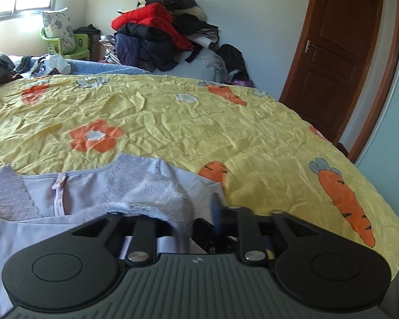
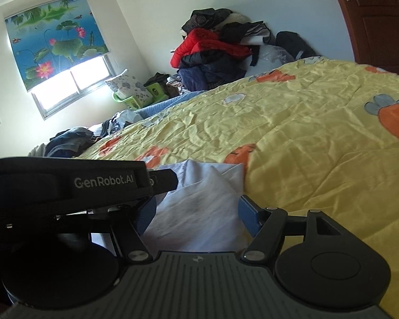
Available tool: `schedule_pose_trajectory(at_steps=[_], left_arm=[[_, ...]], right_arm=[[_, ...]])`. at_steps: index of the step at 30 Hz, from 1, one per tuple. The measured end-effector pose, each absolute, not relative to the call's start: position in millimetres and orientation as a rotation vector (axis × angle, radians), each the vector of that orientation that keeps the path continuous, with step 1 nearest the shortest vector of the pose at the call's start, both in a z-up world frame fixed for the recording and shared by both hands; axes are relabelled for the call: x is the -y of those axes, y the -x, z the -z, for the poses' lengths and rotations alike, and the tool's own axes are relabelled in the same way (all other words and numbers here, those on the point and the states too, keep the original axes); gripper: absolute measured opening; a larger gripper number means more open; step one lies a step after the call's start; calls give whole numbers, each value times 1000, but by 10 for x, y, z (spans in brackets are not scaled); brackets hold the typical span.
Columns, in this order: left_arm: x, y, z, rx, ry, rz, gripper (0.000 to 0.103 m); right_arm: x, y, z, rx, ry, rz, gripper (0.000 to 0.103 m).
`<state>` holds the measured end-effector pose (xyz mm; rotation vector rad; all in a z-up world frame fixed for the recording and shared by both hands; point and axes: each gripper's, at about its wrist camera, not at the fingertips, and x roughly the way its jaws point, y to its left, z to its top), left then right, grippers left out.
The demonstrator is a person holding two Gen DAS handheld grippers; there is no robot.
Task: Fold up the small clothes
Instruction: 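Carry the held sleeve across the top's body toward the right tool, then open the left gripper to lay the sleeve on the top and withdraw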
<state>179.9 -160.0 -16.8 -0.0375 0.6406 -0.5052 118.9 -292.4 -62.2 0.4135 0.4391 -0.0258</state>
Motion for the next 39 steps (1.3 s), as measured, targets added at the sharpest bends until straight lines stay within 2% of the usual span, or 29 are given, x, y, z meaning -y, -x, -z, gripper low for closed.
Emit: schedule_pose_trajectory(at_steps=[1, 2, 3, 9, 20, 26, 30, 31, 35, 39], left_arm=[[1608, -1799, 167, -635, 31, 502, 59], [1616, -1788, 158, -612, 22, 484, 72], [1619, -1774, 149, -584, 12, 463, 74], [1730, -1826, 65, -567, -11, 534, 74], [1588, -2105, 147, -770, 364, 788, 79], [1339, -2124, -53, -723, 408, 829, 80], [1064, -2135, -174, -665, 476, 808, 89], [1062, -2144, -189, -667, 496, 799, 95], [1439, -2177, -178, -773, 416, 853, 97], [1788, -2074, -80, -801, 356, 877, 97]], right_arm=[[2935, -1174, 614, -435, -409, 31, 71], [2956, -1160, 613, -430, -410, 37, 72], [2982, -1149, 611, -427, -415, 43, 72], [3141, -1084, 634, -421, -431, 91, 72], [3328, -965, 749, -422, -452, 166, 73], [3361, -926, 737, -391, -446, 197, 73], [3319, -913, 669, -360, -445, 157, 74], [3294, -921, 662, -351, -442, 152, 76], [3210, -964, 692, -364, -446, 143, 76], [3261, -871, 719, -376, -429, 180, 76]])
